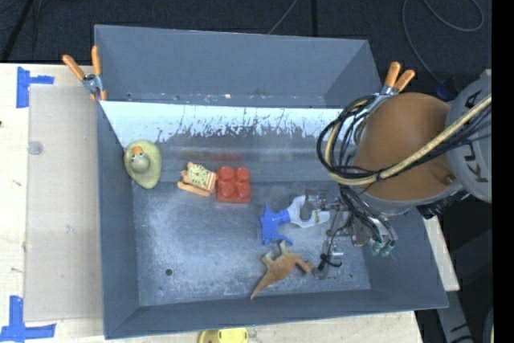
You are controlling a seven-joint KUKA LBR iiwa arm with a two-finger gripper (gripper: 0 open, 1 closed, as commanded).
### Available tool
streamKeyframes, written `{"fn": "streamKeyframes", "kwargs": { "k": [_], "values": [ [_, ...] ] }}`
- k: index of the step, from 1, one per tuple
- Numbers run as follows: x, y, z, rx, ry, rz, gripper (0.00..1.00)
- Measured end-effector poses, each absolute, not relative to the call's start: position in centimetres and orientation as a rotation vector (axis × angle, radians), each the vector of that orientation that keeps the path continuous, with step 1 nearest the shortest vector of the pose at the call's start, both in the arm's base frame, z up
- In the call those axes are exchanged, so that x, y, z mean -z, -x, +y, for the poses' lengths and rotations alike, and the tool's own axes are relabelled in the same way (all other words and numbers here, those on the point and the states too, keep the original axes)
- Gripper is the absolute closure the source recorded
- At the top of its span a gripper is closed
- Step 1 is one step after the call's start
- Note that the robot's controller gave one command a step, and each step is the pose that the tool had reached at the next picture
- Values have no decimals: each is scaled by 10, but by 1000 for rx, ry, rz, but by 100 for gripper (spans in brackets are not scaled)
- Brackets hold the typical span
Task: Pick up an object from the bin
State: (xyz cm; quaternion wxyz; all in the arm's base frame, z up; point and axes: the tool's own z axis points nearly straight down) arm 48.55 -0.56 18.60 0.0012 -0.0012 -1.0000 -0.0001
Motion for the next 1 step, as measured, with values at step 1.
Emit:
{"fn": "streamKeyframes", "kwargs": {
  "k": [1],
  "values": [
    [-186,-486,-6,0,4,-3139,0]
  ]
}}
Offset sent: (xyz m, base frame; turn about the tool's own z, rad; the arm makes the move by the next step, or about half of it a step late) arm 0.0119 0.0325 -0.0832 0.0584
